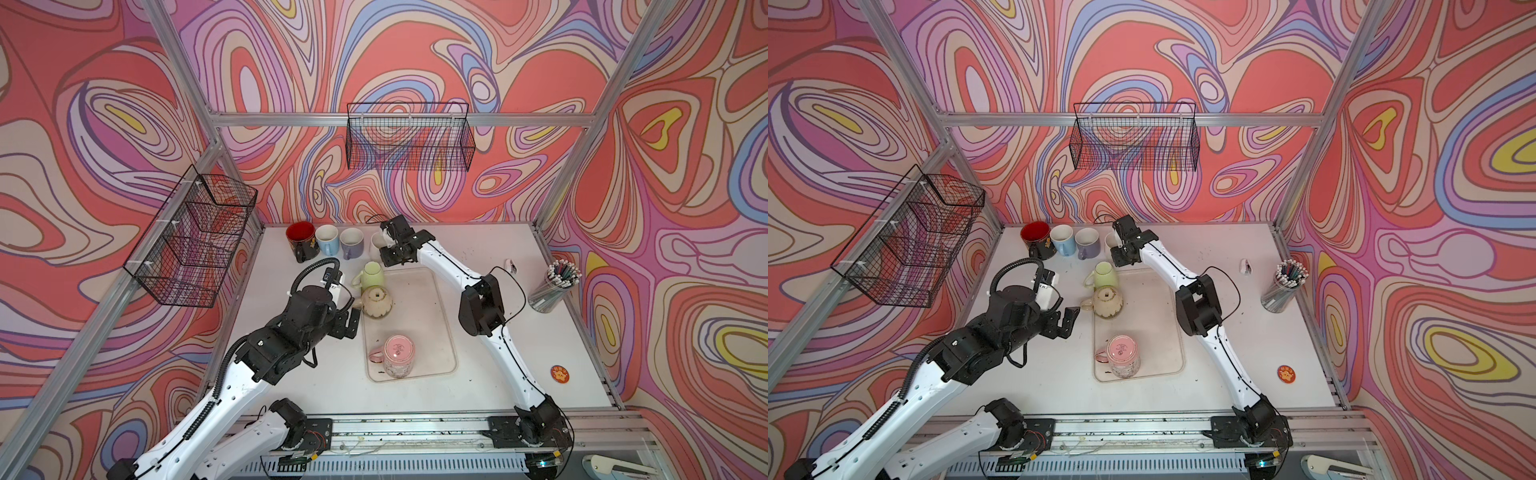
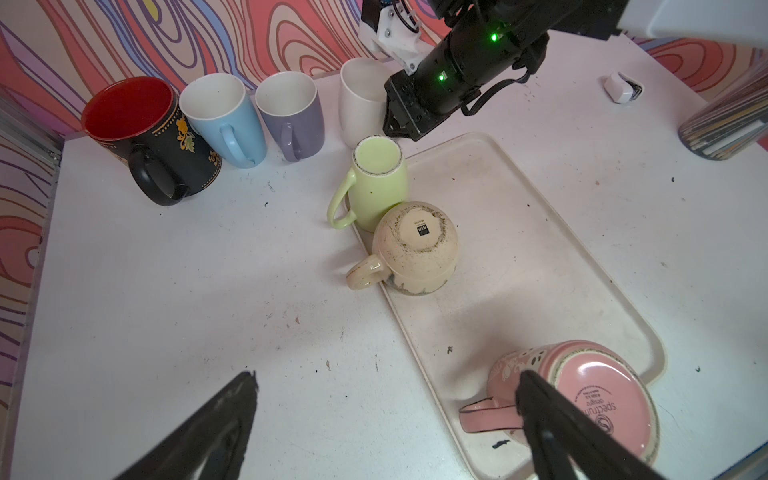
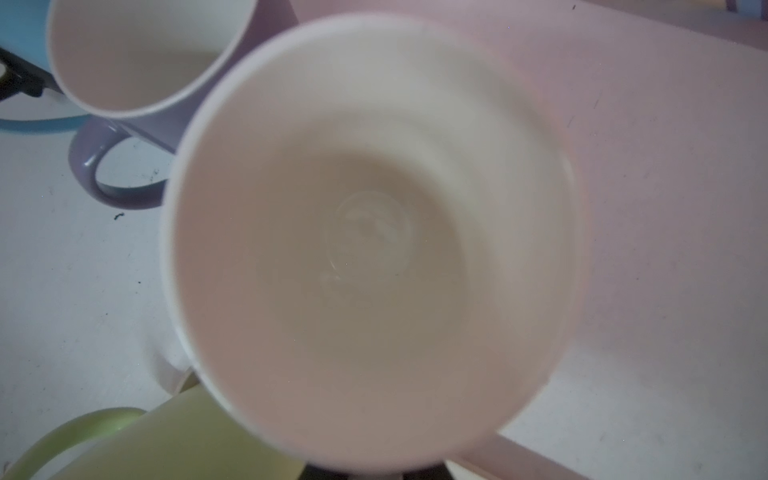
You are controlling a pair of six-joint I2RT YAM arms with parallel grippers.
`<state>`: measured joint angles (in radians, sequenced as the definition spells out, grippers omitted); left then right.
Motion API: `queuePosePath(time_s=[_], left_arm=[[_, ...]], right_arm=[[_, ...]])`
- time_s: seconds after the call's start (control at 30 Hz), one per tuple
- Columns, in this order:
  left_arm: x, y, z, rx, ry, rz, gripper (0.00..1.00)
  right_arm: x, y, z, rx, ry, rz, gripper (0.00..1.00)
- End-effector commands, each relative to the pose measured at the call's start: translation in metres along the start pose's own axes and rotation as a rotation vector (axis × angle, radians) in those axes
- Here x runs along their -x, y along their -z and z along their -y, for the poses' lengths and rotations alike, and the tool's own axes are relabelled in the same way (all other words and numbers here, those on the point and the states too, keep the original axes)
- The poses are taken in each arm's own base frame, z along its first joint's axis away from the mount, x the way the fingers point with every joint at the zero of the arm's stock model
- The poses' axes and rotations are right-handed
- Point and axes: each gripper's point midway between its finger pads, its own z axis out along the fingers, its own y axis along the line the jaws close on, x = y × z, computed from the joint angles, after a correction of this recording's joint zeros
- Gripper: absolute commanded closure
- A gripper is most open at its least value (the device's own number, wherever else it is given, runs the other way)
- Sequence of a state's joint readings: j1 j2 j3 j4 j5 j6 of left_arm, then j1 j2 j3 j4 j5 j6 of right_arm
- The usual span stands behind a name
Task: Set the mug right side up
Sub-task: 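Carry the white mug upright with the right gripper beside the lavender mug, then lower the white mug onto the table with the right gripper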
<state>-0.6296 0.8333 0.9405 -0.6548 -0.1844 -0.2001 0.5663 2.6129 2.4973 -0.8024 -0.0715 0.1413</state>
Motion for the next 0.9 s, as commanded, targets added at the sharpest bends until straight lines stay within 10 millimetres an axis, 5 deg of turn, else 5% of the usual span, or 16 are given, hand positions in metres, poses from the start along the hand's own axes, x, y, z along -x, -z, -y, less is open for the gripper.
queuePosePath(time_s=[0.0, 0.87], left_arm=[[-0.003, -0.001, -0.001, 0.013, -0.023, -0.004, 0.0], [-0.004, -0.002, 0.0, 0.015, -0.038, -0.01, 0.0]], right_arm=[[0.021, 0.012, -0.009, 0.018, 0.02, 0.072, 0.8], [0.035, 0.009, -0.021, 0.084, 0.039, 0.141, 0.73]])
